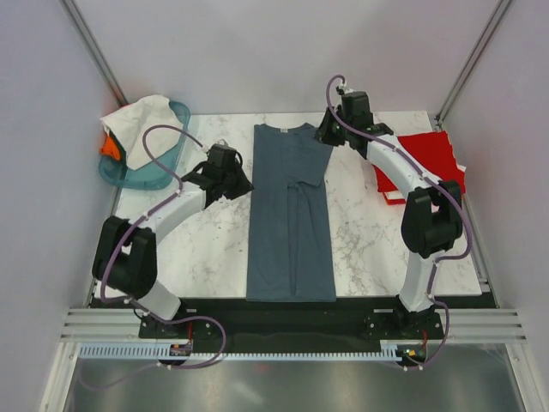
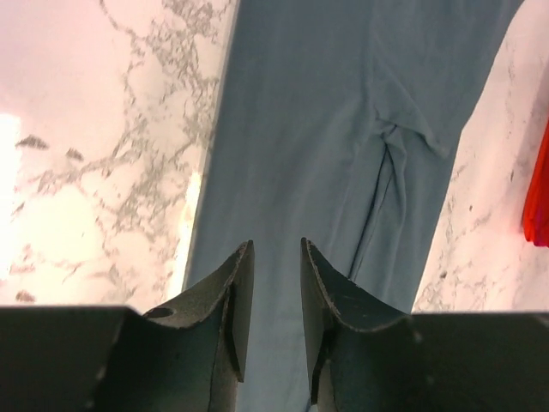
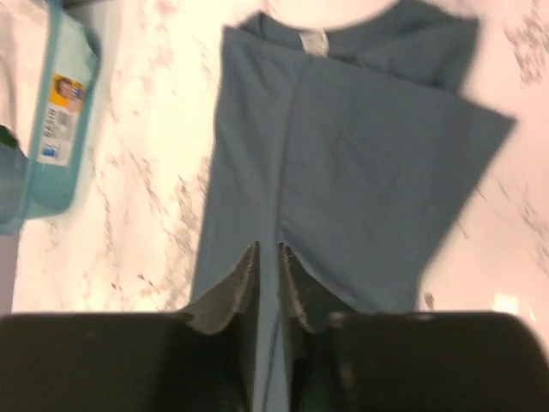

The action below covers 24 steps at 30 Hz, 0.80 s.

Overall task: Fold and stack the t-shirts
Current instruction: Fold the tshirt

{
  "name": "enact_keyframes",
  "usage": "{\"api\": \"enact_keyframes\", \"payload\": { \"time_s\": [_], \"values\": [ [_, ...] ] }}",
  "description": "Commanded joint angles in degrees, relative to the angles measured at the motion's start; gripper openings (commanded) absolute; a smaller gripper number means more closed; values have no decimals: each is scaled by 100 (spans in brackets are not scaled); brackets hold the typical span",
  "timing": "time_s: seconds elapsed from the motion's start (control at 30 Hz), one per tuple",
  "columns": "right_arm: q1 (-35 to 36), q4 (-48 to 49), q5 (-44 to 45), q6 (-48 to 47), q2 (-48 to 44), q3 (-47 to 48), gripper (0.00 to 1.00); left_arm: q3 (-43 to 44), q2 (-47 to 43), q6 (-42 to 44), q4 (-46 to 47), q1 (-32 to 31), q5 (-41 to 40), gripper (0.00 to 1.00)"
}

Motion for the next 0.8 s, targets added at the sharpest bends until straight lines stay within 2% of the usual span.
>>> {"api": "enact_keyframes", "payload": {
  "time_s": [0.0,0.03,0.07,0.1,0.17,0.23,0.27,0.3,0.77],
  "values": [
    [-42,287,166,-61,-554,-1123,17,607,560,423,428,76,138,35],
    [-59,305,166,-87,-599,-1255,14,731,709,467,472,94,164,34],
    [-60,305,158,-122,-617,-1395,5,863,981,545,464,111,208,34],
    [-68,305,175,-131,-608,-1432,1,1142,1122,564,464,129,209,32],
    [-68,305,228,-140,-538,-1458,0,1399,1360,581,464,173,209,30],
    [-77,314,280,-158,-380,-1397,0,1777,1720,590,438,208,209,23],
    [-69,305,289,-149,-258,-1327,0,2065,1869,590,394,234,339,19],
    [-68,305,298,-158,-196,-1283,0,2198,2115,573,359,252,358,2],
    [-69,173,430,18,946,-633,0,3947,3768,511,-424,366,560,2]
  ]
}}
